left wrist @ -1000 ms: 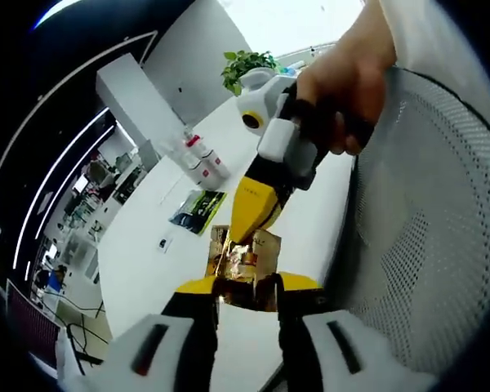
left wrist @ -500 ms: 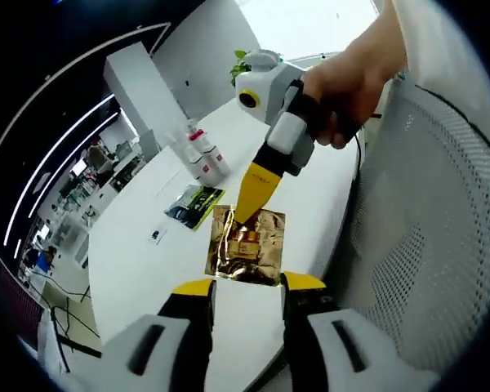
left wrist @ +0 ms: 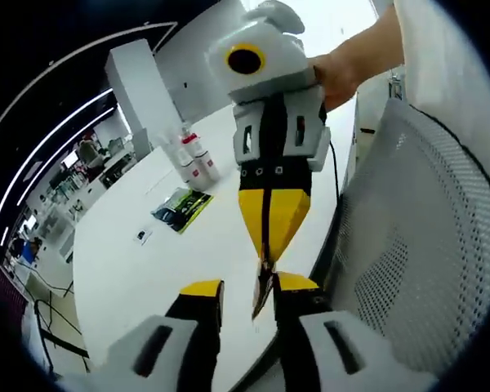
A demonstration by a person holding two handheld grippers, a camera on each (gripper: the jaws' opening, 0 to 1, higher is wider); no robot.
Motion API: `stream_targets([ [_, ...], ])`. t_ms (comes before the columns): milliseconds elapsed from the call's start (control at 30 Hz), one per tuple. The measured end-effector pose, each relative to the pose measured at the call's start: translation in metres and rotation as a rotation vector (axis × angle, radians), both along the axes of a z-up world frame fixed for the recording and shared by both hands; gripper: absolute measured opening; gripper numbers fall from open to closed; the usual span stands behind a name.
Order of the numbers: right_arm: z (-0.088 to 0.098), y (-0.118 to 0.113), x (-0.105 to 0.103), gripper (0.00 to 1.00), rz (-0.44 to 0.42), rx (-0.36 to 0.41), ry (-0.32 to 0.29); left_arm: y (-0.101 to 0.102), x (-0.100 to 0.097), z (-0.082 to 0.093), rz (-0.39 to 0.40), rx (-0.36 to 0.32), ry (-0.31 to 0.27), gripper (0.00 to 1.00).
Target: Arrange the skincare products in the storage area until every visible bottle or jar stands upright without overlapping.
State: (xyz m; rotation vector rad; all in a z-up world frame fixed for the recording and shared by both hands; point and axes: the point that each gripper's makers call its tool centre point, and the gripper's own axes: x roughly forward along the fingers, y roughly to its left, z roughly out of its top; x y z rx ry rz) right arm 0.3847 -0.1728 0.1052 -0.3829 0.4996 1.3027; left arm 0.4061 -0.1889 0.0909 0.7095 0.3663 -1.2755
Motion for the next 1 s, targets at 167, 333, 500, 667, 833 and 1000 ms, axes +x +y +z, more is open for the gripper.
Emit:
stream_targets([
  [167,0.015,0.01,0.004,0.0,0.024,0.033,-0.044,0.005,0.002,-0.004,0.019,0.029,0.016,0.09],
  [333,0.017,0.009,0.01,0.0,0.015,0.027,-0.081,0.009,0.003,-0.004,0.035,0.044,0.02,0.0],
  [500,0.019,0.007,0.014,0.0,-0.029,0.029,-0.092,0.011,0.005,-0.001,0.049,0.037,0.027,0.0],
  [667,0.002,-0.004,0.01,0.14,-0.014,-0.08,-0.104,0.006,-0.005,0.005,-0.009,0.008,0.017,0.0],
  [833,-0.016,-0.014,-0.006,0.0,0.062,-0.153,-0.078,0.0,-0.028,0.002,-0.127,0.009,0.03,0.0],
  [1000,-0.013,-0.019,-0.013,0.0,-0.008,-0.071,0.076,-0.006,-0.033,0.007,-0.102,-0.056,0.168,0.0],
])
